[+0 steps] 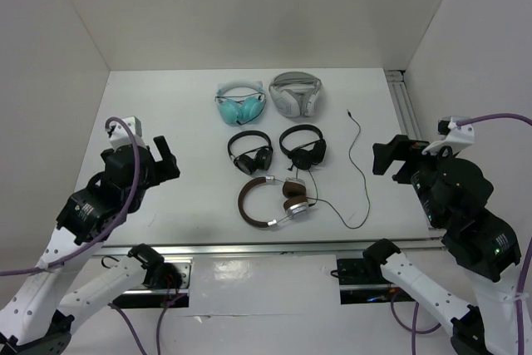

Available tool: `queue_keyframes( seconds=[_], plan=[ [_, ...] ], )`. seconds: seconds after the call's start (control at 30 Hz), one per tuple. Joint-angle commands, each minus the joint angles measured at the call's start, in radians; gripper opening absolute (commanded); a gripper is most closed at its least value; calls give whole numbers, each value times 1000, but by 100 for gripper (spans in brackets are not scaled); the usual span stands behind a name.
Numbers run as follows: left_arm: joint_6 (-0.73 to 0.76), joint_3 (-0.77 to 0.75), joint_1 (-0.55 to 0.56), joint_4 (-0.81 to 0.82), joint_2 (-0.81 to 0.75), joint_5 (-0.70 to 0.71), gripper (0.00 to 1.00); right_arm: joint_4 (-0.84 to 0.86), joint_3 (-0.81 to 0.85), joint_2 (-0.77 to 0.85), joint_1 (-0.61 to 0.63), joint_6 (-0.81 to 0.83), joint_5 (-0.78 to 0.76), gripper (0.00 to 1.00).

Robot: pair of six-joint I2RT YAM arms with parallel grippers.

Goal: Wrap the headphones

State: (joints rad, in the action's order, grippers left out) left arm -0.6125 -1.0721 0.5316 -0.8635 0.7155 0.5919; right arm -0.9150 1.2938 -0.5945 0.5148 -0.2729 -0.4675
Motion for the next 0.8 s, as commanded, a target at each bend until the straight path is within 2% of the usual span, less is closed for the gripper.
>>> queue_keyframes(
  seconds=[0.0, 0.13, 0.2, 0.3, 0.33, 0.43, 0.47, 0.5, 0.63, 0.77],
  plan=[
    [-43, 24, -1, 23, -27, 34, 100, 8, 4, 10, 7, -5, 10, 100],
    [-108, 43, -1, 23, -76, 55, 100, 8, 4, 10, 7, 6, 36, 100],
    [-98, 55, -1, 52, -85, 11, 100, 8, -5, 10, 7, 6, 36, 100],
    [-98, 64, -1, 89, -67, -104, 100, 19, -17, 10, 7, 6, 50, 100],
    [-98, 79, -1, 125, -44, -197, 100, 19, -18, 10, 7, 6, 65, 100],
    [-110, 141, -1, 200, 80, -341, 100, 19, -42, -1, 7, -3, 96, 100],
    [-110, 159, -16, 254, 113, -437, 100, 30, -59, -1, 7, -3, 114, 100],
    [-136, 172, -16, 274, 140, -449, 100, 40, -68, -1, 7, -3, 127, 100],
    [-217, 279, 108, 405, 235, -414, 100, 64, -97, -11, 7, -3, 174, 100],
    [-228, 291, 175, 477, 390, -370, 100, 54, -88, -33, 7, 6, 184, 100]
  ],
)
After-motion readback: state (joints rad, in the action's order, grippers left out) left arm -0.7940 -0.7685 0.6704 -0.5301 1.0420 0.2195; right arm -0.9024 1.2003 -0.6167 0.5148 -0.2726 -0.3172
